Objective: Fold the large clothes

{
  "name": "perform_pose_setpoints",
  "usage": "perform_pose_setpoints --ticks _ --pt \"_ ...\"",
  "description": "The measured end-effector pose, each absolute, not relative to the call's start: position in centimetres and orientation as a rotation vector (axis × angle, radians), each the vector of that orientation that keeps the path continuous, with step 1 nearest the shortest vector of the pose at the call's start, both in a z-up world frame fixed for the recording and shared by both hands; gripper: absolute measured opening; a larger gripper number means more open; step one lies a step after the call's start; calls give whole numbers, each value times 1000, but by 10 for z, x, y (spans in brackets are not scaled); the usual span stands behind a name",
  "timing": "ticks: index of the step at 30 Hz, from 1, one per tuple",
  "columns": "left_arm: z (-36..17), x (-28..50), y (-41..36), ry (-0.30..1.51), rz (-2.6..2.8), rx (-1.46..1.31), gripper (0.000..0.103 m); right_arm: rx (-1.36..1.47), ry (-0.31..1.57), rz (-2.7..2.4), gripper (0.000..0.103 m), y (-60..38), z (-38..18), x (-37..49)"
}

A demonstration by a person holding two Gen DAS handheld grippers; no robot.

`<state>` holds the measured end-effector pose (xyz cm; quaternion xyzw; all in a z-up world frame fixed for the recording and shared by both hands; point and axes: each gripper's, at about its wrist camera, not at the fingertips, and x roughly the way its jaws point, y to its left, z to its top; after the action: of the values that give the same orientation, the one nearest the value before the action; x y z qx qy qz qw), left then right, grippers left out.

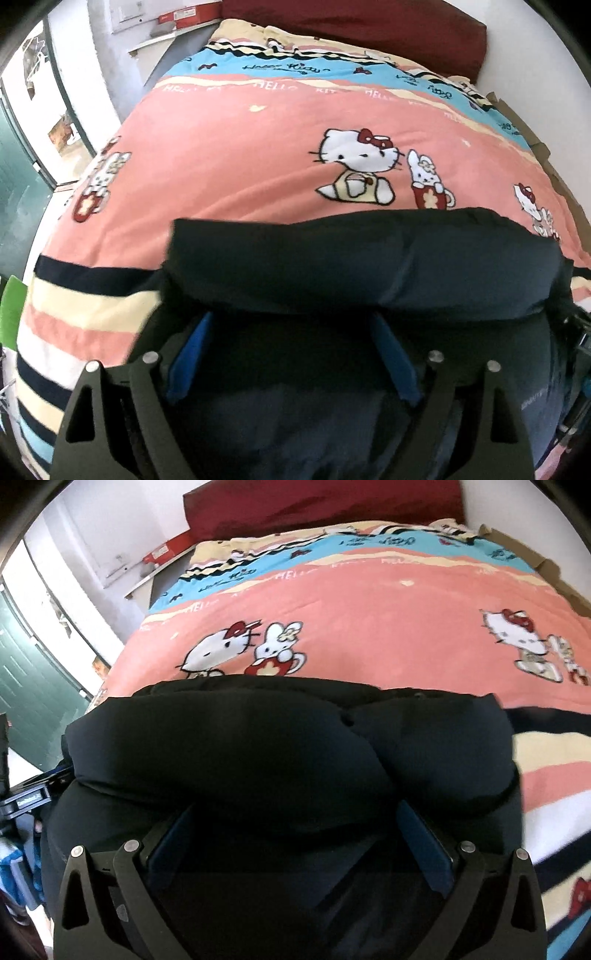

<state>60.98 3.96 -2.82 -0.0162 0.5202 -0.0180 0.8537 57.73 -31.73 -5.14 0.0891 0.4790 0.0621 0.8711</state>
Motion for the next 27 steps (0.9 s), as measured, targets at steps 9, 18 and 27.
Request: perform_pose_setpoints --ticks 9,18,27 --pt "34 556 110 1015 -105 -166 86 229 907 86 103 -374 7 515" --pt "38 509 145 1010 -69 -210 86 241 911 41 103 -403 3 468" --pt "49 476 114 888 -87 -161 86 145 866 79 103 -370 9 444"
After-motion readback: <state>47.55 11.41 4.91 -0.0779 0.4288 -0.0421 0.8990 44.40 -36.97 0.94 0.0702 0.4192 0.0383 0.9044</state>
